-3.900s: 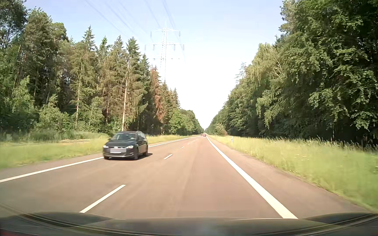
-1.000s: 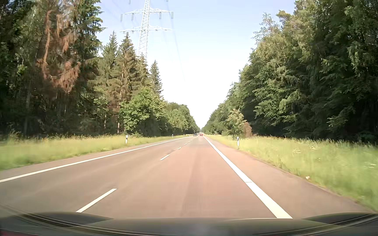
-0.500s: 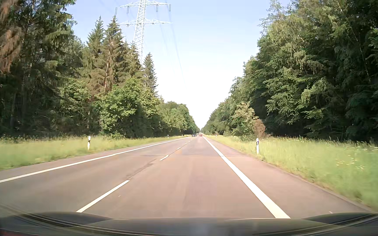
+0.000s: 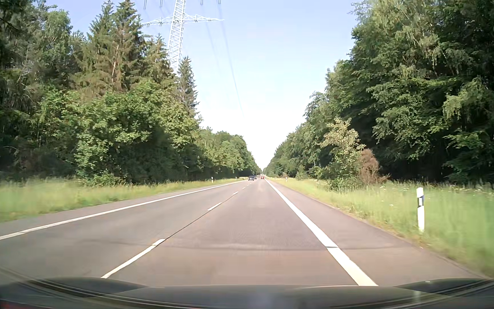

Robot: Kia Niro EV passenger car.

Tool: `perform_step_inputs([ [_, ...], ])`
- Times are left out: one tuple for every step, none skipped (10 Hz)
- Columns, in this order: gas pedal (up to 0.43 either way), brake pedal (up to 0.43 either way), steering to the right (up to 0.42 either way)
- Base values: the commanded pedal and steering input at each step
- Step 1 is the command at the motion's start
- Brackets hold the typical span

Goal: Follow the waypoints while adhering to traffic rules and regulations

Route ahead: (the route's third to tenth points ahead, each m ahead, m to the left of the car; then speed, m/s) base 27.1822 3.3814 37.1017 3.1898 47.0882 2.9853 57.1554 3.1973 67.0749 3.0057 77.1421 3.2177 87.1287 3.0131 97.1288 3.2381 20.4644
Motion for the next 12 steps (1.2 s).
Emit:
perform_step_inputs([
  [0.138, 0.030, 0.001],
  [0.138, 0.030, 0.001],
  [0.150, 0.030, 0.001],
  [0.150, 0.030, 0.001],
  [0.150, 0.030, 0.000],
  [0.150, 0.030, 0.001],
  [0.150, 0.030, 0.001],
  [0.150, 0.030, 0.001],
  [0.150, 0.024, 0.001],
  [0.150, 0.030, 0.001],
  [0.150, 0.030, 0.001],
  [0.157, 0.024, 0.001],
])
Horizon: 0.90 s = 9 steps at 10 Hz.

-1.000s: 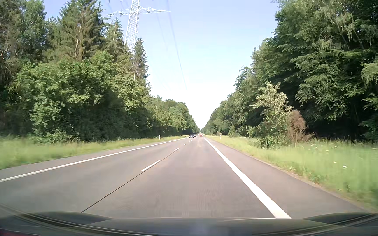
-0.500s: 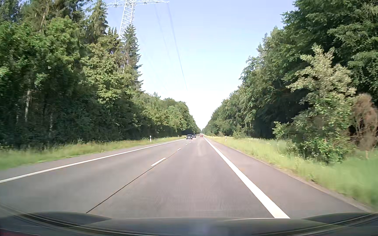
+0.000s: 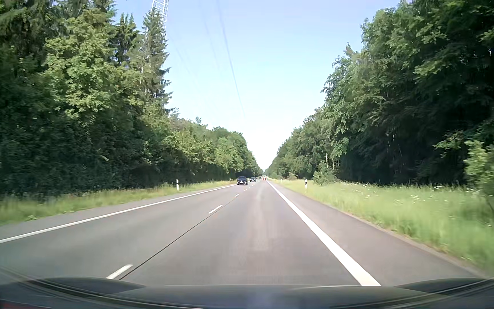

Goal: Follow the waypoints while adhering to traffic rules and regulations

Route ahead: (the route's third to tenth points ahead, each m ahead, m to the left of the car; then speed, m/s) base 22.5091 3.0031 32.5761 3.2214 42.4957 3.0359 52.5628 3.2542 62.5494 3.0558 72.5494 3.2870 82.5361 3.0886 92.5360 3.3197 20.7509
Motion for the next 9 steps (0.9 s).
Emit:
perform_step_inputs([
  [0.157, 0.030, 0.001],
  [0.169, 0.030, 0.001],
  [0.189, 0.030, 0.001],
  [0.197, 0.030, 0.001],
  [0.209, 0.030, 0.001],
  [0.220, 0.030, 0.001],
  [0.220, 0.030, 0.001],
  [0.220, 0.030, 0.001],
  [0.220, 0.030, 0.002],
])
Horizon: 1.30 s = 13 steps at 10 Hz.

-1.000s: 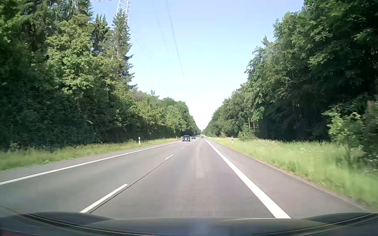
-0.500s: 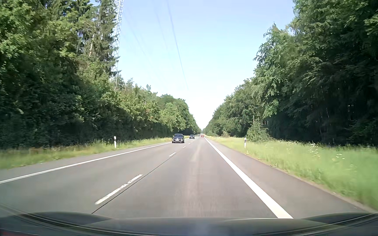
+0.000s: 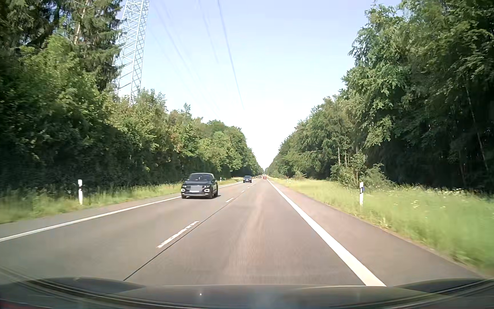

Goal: Follow the waypoints while adhering to traffic rules and regulations

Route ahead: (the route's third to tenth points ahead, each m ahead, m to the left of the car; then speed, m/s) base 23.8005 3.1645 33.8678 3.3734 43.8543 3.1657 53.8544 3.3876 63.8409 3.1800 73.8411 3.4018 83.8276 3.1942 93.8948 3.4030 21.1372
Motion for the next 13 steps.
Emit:
perform_step_inputs([
  [0.220, 0.030, 0.002],
  [0.220, 0.030, 0.003],
  [0.228, 0.030, 0.003],
  [0.228, 0.030, 0.003],
  [0.228, 0.030, 0.003],
  [0.228, 0.030, 0.003],
  [0.228, 0.030, 0.003],
  [0.228, 0.030, 0.003],
  [0.228, 0.030, 0.003],
  [0.228, 0.030, 0.003],
  [0.228, 0.030, 0.003],
  [0.228, 0.030, 0.003],
  [0.228, 0.030, 0.003],
])
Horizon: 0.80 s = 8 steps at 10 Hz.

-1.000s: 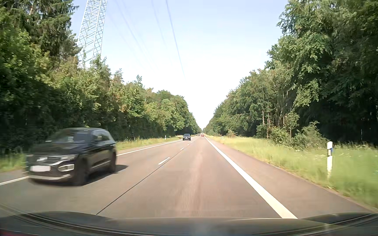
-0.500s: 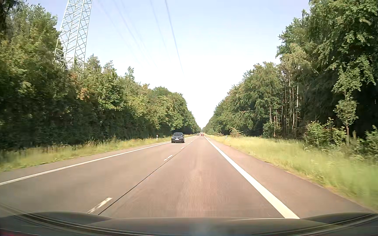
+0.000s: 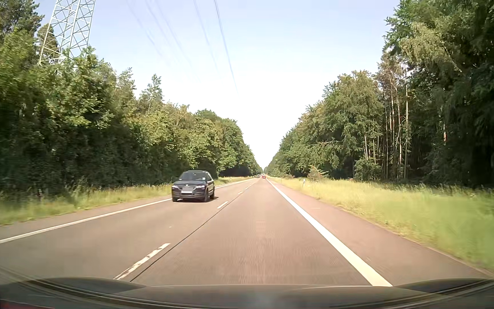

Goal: Follow the waypoints while adhering to traffic rules and regulations

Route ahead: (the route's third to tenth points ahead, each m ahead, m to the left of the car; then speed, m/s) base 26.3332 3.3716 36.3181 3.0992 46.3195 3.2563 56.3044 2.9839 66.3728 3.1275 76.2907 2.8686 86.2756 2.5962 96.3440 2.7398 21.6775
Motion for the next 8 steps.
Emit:
perform_step_inputs([
  [0.228, 0.030, 0.003],
  [0.228, 0.030, 0.003],
  [0.228, 0.030, 0.003],
  [0.228, 0.030, 0.002],
  [0.228, 0.030, 0.002],
  [0.240, 0.030, 0.002],
  [0.240, 0.030, 0.003],
  [0.240, 0.030, 0.003],
])
